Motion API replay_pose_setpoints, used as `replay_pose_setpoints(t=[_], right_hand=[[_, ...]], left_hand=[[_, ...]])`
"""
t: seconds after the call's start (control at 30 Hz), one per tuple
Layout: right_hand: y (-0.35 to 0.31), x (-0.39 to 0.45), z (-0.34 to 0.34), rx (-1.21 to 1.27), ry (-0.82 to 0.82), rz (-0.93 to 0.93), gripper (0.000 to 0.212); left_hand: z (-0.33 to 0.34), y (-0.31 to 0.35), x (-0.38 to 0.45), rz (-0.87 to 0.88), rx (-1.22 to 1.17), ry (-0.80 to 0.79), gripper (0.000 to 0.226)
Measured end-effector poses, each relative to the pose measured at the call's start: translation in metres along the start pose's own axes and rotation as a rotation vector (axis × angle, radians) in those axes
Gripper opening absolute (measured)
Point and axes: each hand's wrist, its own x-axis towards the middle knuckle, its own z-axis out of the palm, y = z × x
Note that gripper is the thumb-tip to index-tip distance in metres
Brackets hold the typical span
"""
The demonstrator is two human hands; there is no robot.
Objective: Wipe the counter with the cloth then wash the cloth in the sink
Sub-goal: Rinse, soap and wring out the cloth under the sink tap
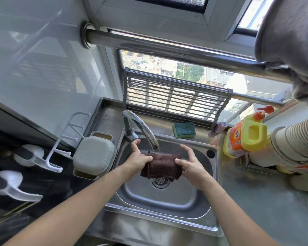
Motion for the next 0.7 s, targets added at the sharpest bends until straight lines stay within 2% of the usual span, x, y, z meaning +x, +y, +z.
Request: replay_pose_setpoints(t=[0.07,0.13,0.23,0.3,0.33,0.4,0.47,0.5,0.53,0.6,0.67,0.7], right_hand=[[0.006,-0.001,-0.001,-0.209,-0.085,0.003,0.063],[0.011,0.001,-0.005,-0.256,-0.075,-0.059,0.063],[0.009,0.003,-0.007,-0.139,-0.012,-0.150,0.052],[0.009,0.006,-0.007,-0.164,-0.042,-0.168,0.049],[0.009,0.008,-0.007,-0.200,-0.050,-0.170,0.051],[0.012,0.011,-0.005,-0.343,-0.019,-0.181,0.066],[0.012,0.014,-0.001,-0.617,0.032,-0.209,0.082],[0.012,0.015,0.001,-0.766,0.046,-0.228,0.083],[0.011,0.015,0.003,-0.901,0.064,-0.262,0.079],[0.008,0.016,0.000,-1.056,0.128,-0.328,0.051],[0.003,0.014,-0.006,-1.080,0.175,-0.348,0.022],[0.002,0.015,-0.011,-1.046,0.160,-0.351,0.017]], left_hand=[[-0.001,-0.003,0.006,0.029,0.122,0.093,0.072],[-0.001,-0.003,0.003,0.052,0.195,0.091,0.066],[-0.007,-0.001,-0.006,0.089,0.123,-0.137,0.067],[-0.009,0.000,-0.005,0.186,0.306,-0.230,0.087],[-0.006,0.001,-0.005,0.242,0.486,-0.206,0.093],[0.005,0.002,-0.005,0.327,0.771,-0.069,0.080],[0.009,0.005,-0.005,0.377,0.878,0.055,0.064],[0.009,0.006,-0.006,0.378,0.901,0.077,0.060],[0.007,0.005,-0.004,0.369,0.918,0.084,0.055],[0.001,0.008,-0.005,0.345,0.959,0.078,0.040],[-0.007,0.009,-0.005,0.335,0.970,0.085,0.028],[-0.011,0.010,-0.004,0.328,0.965,0.073,0.031]])
